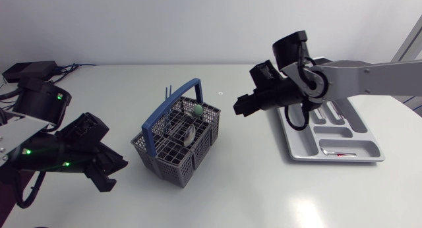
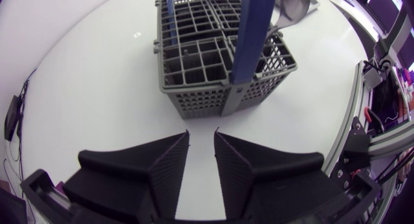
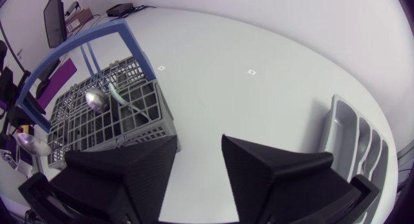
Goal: Unload the cutlery basket into the drawer organizer.
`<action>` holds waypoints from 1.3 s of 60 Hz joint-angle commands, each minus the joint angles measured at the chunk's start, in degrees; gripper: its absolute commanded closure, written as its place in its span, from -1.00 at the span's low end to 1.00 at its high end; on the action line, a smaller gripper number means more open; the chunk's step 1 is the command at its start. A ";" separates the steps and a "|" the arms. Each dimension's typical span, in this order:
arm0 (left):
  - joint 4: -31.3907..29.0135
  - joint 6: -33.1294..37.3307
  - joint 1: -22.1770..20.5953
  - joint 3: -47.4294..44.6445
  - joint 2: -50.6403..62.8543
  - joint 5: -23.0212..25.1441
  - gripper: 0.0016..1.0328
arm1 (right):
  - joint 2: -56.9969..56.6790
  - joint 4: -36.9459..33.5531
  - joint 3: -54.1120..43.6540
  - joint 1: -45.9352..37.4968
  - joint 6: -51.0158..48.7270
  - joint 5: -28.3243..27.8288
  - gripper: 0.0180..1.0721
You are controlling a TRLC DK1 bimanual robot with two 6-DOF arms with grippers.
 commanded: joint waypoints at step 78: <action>21.46 -3.85 -5.61 26.09 40.42 1.60 0.58 | 1.92 -5.93 -4.41 2.26 3.89 -8.96 0.73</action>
